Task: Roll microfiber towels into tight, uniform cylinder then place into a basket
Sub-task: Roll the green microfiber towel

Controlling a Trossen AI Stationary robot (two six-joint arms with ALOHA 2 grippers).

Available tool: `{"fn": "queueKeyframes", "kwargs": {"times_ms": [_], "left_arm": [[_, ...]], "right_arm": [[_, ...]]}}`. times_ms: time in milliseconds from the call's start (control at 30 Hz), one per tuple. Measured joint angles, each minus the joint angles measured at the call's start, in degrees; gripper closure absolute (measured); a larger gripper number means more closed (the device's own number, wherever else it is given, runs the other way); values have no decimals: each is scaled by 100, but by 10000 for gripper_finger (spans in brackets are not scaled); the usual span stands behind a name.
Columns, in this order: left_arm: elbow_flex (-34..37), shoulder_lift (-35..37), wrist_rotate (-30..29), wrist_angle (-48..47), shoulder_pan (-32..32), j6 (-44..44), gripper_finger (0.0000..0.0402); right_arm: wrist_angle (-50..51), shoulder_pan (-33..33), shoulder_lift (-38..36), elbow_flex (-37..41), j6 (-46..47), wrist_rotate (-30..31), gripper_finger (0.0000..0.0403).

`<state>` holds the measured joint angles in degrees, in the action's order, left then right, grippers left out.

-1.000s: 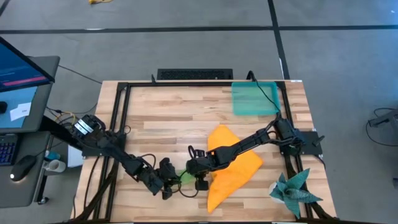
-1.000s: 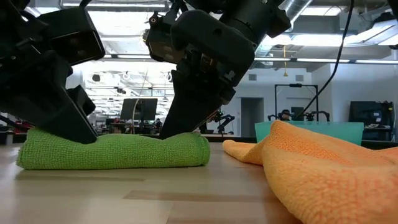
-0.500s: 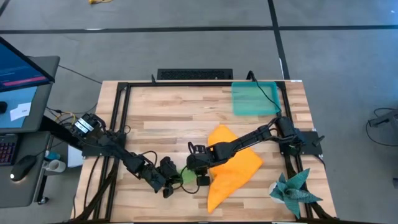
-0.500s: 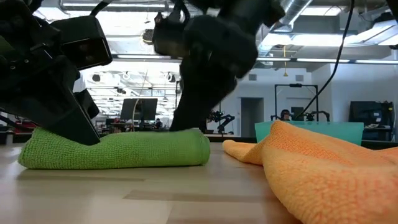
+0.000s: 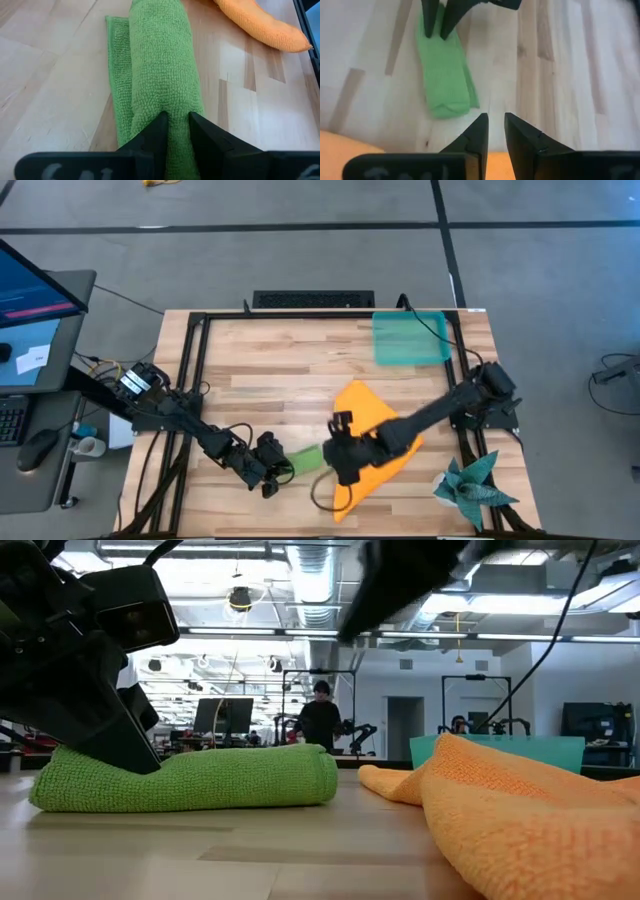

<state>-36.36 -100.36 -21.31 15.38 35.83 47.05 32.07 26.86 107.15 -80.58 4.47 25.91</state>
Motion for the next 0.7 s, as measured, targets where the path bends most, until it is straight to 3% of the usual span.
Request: {"fn": "queueKeyframes", "kwargs": {"times_ms": [200,500,700], "left_arm": [[0,-2,-23,0,0,66,329],[4,-4,-56,0,0,201,329],[4,-4,-59,0,0,206,329]], "right_arm": [[-946,504,337,438,-216,679,317],[-1962,483,944,379,-1137,489,309],[-1961,232,964,346,-955,-1,257]]}}
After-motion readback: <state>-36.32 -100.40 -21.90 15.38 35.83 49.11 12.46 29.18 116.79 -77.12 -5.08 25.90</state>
